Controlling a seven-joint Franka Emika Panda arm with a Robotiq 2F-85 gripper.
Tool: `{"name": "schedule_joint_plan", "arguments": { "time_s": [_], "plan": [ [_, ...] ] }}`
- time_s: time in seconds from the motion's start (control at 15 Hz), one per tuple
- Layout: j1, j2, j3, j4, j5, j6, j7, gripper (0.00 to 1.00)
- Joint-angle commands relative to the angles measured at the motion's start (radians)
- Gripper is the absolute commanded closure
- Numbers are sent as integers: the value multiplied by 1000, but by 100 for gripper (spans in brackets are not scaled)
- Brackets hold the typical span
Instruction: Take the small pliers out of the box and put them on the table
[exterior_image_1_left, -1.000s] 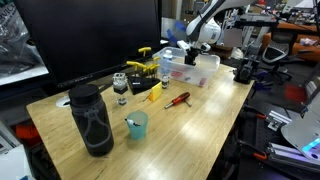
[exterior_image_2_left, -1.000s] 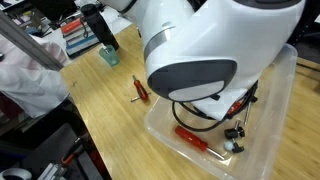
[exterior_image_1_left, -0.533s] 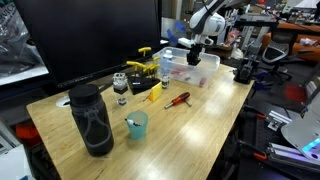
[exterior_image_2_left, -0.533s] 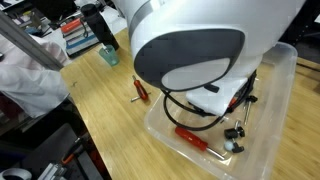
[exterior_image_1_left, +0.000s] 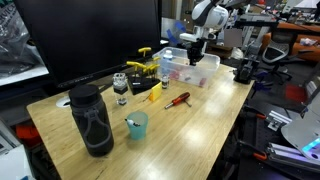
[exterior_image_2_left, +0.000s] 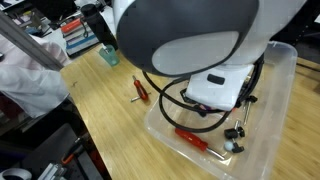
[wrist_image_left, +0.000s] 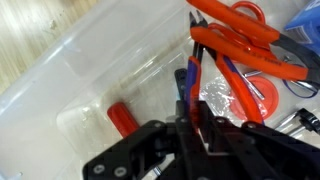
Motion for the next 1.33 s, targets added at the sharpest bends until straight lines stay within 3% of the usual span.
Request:
{"name": "schedule_joint_plan", "arguments": {
  "time_s": [0.0, 0.53, 0.93, 1.27],
  "plan": [
    [-21, -57, 15, -29, 34, -48, -97, 96],
    [-30, -135, 16, -53, 100, -117, -295, 96],
    [-23, -207, 34, -89, 194, -180, -555, 96],
    [8, -205, 54, -78, 165, -269, -731, 96]
  ]
}}
